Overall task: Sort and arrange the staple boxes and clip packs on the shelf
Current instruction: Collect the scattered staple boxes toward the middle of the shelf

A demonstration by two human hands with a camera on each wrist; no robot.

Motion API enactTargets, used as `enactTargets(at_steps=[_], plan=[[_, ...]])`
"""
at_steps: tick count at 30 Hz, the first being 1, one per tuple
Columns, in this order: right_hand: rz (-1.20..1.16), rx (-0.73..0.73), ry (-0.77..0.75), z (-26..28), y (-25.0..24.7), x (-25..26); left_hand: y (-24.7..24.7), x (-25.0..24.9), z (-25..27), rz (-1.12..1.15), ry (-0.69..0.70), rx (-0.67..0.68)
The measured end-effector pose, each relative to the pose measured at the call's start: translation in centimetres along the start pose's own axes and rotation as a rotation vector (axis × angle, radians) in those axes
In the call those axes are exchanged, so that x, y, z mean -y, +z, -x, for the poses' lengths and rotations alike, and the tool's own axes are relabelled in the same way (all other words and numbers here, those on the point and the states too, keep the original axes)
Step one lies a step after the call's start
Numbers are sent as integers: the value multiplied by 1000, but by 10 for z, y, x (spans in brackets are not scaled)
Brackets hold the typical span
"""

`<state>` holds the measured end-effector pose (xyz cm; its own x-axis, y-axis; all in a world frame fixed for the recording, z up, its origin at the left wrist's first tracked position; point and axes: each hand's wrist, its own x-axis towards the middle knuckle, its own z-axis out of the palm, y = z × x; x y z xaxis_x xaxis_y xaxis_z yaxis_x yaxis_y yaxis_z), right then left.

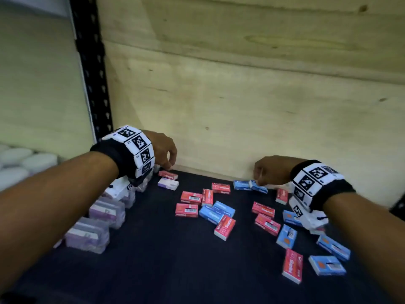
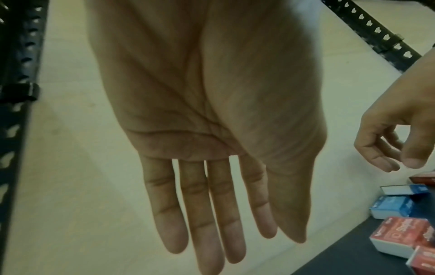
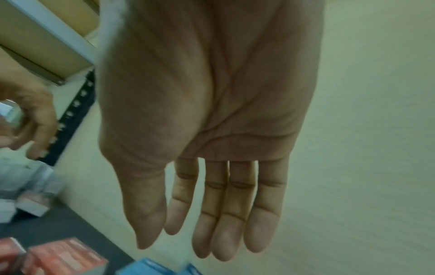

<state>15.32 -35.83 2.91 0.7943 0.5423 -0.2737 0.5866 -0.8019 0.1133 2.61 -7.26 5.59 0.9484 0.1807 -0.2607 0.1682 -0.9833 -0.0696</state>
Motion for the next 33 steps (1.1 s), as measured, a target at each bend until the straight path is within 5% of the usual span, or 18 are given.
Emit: enactTargets(at_steps=[15,33], plan=[[41,94,-327,-78,-23,169,-14,55,23,23,-54,-28],[51,136,-302,-87,-16,182,3,36,-11,-68,75,71]])
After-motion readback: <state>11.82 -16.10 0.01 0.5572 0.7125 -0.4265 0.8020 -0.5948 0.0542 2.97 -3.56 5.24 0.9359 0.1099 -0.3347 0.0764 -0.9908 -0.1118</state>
